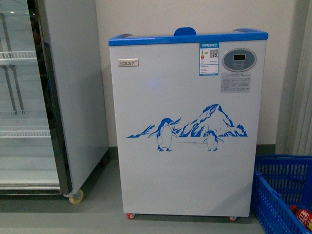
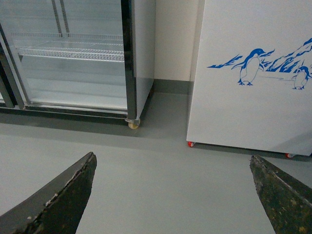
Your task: Put drink in fridge
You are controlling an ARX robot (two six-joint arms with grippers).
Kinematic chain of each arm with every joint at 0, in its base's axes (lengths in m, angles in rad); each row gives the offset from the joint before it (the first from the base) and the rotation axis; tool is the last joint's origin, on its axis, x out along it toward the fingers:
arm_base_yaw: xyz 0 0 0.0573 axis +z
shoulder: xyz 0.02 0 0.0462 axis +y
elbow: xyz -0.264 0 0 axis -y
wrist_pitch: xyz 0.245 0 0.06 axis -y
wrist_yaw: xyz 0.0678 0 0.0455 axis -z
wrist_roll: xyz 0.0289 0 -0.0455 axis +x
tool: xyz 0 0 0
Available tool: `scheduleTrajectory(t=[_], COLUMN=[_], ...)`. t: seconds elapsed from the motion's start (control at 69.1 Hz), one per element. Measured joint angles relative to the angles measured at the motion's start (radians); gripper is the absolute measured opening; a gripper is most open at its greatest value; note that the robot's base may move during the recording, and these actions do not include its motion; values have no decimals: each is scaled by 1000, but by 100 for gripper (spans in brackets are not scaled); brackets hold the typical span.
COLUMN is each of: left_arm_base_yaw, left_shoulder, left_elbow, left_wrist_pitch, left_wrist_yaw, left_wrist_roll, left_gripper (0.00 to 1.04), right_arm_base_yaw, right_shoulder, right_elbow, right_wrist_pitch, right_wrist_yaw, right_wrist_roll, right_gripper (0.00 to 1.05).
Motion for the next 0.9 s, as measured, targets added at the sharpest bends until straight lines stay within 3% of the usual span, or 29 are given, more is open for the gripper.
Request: scheduleTrajectory(t=[0.897], left_arm_base_yaw=[0], left_shoulder=[0], left_elbow=[0], left_wrist_pitch=[0], left_wrist_yaw=[0], left_wrist_roll=[0], left_gripper=[97], right_arm_base_yaw=[0], right_shoulder=[0], right_elbow=[0], right_wrist_pitch=[0], right_wrist_yaw=[0], right_wrist_roll=[0], right_gripper=[98])
